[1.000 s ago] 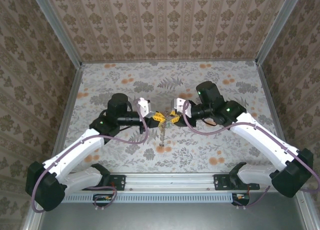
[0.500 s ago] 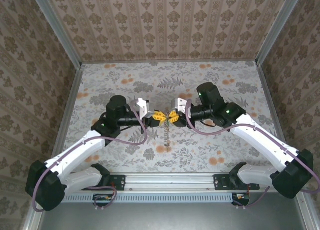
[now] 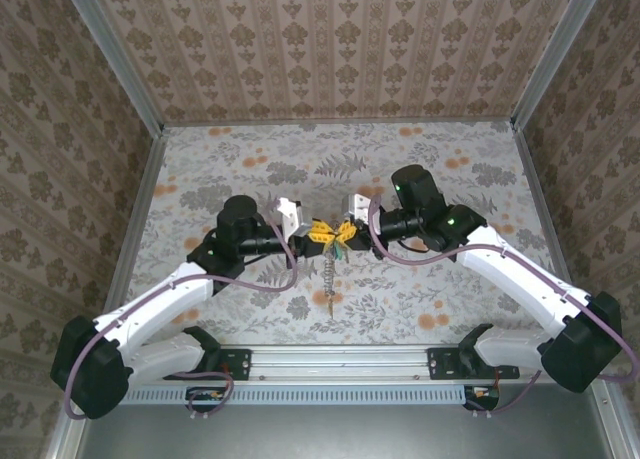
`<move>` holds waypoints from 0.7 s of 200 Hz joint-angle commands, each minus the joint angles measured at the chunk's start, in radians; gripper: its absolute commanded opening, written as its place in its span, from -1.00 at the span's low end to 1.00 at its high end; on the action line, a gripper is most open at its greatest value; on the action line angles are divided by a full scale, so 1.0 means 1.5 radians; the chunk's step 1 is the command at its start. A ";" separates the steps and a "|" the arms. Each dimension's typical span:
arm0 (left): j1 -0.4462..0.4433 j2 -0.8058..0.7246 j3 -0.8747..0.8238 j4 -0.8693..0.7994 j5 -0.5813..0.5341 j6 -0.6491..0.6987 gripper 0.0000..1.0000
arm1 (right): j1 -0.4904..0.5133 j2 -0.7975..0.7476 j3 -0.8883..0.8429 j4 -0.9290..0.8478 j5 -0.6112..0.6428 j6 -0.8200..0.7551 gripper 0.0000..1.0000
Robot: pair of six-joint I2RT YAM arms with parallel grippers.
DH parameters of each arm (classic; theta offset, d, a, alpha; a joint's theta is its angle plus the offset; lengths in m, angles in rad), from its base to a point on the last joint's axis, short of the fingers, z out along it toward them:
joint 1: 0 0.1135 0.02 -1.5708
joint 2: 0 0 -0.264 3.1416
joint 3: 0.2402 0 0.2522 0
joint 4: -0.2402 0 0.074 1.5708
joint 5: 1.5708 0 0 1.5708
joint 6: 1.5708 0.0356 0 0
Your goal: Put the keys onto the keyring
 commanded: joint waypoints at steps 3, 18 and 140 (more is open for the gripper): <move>-0.015 0.004 0.055 -0.136 -0.014 0.054 -0.35 | 0.008 0.007 0.027 -0.029 0.012 -0.044 -1.00; -0.014 0.003 0.069 -0.196 -0.018 0.083 -0.35 | 0.010 0.009 0.038 -0.058 0.026 -0.061 -1.00; -0.017 0.049 0.102 -0.159 -0.002 0.037 -0.62 | 0.024 0.016 0.042 -0.076 0.048 -0.072 -1.00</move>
